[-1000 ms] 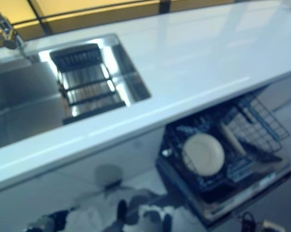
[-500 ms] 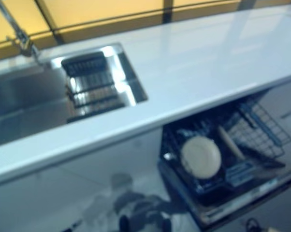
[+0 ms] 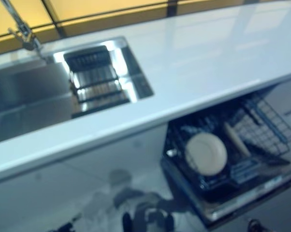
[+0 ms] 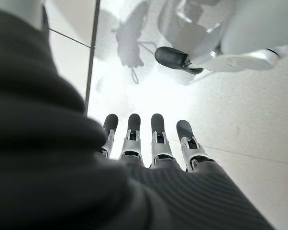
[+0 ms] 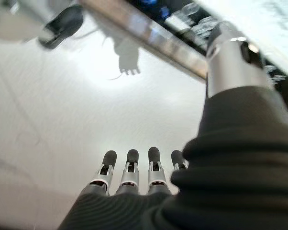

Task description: Take plates into dishwasher

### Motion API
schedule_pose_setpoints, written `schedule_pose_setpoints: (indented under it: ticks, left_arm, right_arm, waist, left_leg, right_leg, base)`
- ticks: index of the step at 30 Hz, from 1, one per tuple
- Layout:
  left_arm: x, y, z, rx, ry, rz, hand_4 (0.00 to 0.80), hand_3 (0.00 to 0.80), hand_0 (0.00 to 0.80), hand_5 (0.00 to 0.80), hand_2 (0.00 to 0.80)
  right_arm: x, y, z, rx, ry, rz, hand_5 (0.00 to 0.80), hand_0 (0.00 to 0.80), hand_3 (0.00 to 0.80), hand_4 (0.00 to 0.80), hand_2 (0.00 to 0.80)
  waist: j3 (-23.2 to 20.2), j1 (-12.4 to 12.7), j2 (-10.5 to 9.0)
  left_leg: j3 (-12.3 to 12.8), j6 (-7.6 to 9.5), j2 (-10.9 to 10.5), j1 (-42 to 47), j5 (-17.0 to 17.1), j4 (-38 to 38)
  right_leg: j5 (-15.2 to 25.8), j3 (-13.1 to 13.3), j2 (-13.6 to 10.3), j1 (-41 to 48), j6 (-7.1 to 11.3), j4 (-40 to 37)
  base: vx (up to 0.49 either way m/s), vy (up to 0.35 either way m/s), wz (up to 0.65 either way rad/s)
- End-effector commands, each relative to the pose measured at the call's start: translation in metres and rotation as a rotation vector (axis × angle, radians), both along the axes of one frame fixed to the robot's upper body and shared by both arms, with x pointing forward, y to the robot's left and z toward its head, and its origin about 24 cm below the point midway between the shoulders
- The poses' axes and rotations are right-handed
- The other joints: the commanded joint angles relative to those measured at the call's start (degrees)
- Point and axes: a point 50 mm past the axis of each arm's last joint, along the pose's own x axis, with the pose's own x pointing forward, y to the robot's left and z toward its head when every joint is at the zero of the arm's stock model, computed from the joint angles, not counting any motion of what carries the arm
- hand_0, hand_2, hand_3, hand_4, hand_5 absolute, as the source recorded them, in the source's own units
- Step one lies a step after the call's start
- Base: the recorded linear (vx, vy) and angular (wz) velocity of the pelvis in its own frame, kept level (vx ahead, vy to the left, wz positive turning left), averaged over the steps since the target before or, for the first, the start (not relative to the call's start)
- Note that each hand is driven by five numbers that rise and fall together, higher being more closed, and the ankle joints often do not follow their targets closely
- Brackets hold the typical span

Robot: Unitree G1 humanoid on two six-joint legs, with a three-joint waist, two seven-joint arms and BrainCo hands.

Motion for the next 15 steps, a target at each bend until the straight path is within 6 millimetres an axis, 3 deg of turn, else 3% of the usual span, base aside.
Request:
schedule_pose_setpoints:
  ticks: [1, 7, 15]
  left_arm:
    - [0.005, -0.007, -0.002, -0.063, -0.053, 0.079, 0.0, 0.0, 0.0, 0.0, 0.0]
    - [0.011, -0.013, -0.002, -0.101, -0.11, 0.125, 0.0, 0.0, 0.0, 0.0, 0.0]
    - [0.008, -0.023, -0.006, -0.148, -0.137, 0.195, 0.0, 0.0, 0.0, 0.0, 0.0]
  right_arm:
    - [0.02, -0.001, 0.008, 0.059, -0.246, -0.221, 0.0, 0.0, 0.0, 0.0, 0.0]
    - [0.043, -0.001, 0.017, 0.08, -0.482, -0.408, 0.0, 0.0, 0.0, 0.0, 0.0]
    - [0.096, -0.01, 0.059, 0.092, -0.787, -0.452, 0.0, 0.0, 0.0, 0.0, 0.0]
  waist:
    - [1.4, 0.5, 0.07]
    - [3.24, 0.59, 1.96]
    - [5.21, 1.3, 6.16]
  left_leg:
    - [0.66, 5.14, -1.86, 1.98, -8.31, 4.44]
    - [1.98, 5.5, -2.9, -2.09, -10.28, 10.76]
    - [2.58, 5.72, -4.19, -6.25, -12.23, 18.16]
  right_leg:
    - [-1.88, 2.55, 1.79, -6.11, -1.9, 7.72]
    - [-3.21, 2.37, 0.54, -8.49, -1.91, 11.77]
    - [-4.29, 3.33, -1.32, -10.96, -2.11, 15.74]
  base:
    - [-0.086, 0.047, -0.11]
    - [-0.112, 0.067, -0.07]
    - [-0.07, 0.097, -0.07]
